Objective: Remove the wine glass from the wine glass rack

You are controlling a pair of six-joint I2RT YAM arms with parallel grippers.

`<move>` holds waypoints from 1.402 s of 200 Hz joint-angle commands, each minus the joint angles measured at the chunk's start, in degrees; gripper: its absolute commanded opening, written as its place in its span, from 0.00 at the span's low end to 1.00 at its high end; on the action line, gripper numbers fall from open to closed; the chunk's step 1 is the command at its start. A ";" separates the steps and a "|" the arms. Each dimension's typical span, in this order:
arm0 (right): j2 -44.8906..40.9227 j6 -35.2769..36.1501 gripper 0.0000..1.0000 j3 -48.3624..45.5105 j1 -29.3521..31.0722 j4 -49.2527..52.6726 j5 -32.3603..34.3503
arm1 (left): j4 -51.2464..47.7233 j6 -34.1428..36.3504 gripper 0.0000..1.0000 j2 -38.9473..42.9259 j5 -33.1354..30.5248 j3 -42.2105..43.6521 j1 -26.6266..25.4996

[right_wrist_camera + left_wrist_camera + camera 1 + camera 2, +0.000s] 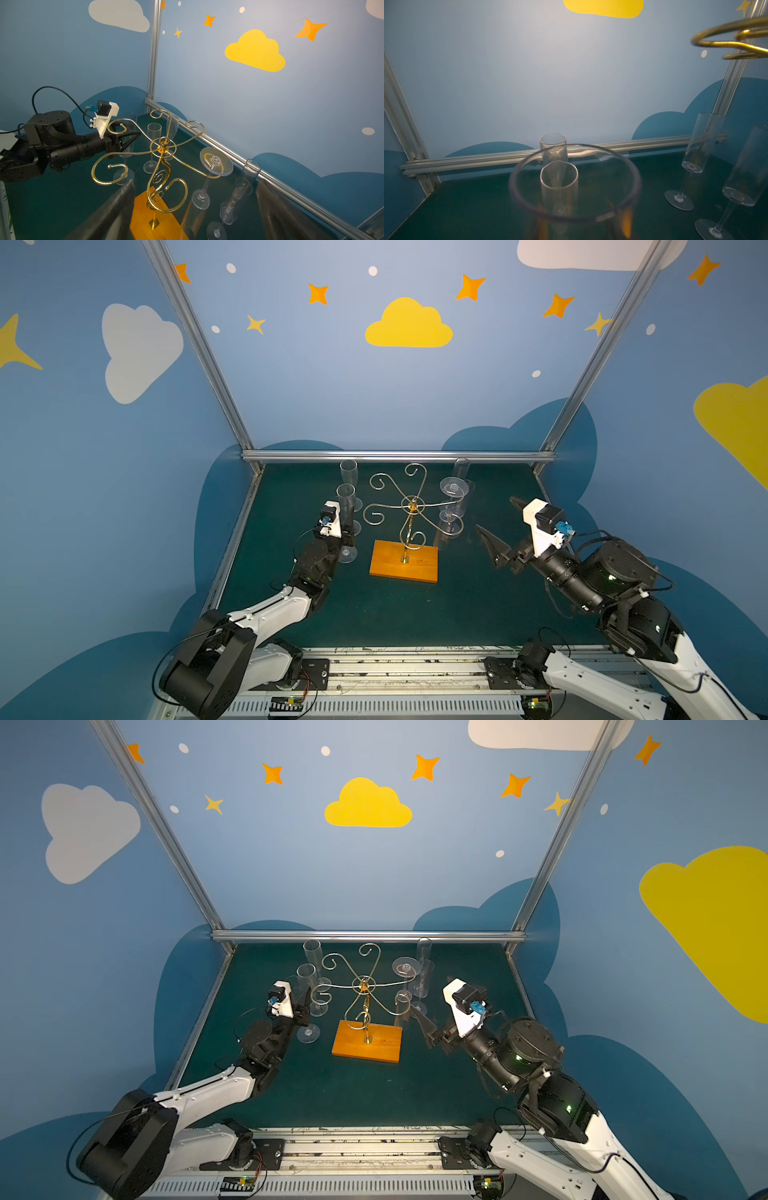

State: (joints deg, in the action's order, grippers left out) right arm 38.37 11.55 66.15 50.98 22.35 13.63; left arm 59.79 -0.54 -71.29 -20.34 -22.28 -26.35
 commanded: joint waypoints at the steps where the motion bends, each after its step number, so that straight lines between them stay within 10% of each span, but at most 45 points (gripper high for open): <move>1: 0.30 -0.51 0.90 -0.48 -0.24 -0.04 0.89 | 6.35 -1.69 0.34 -2.07 0.21 -0.40 0.37; 178: 1.02 -1.80 0.90 -1.18 -0.27 -0.55 1.14 | 13.34 -2.10 0.33 -13.54 -0.07 -0.68 0.74; 280: 0.39 -2.54 0.90 -1.21 -0.35 0.13 1.40 | 8.04 -3.85 0.49 -10.97 0.12 -0.21 0.68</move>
State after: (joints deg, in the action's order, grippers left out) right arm 39.24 9.65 65.32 50.76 22.61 14.28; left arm 69.41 -3.20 -83.94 -20.32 -22.48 -25.87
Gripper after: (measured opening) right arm 0.903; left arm 0.487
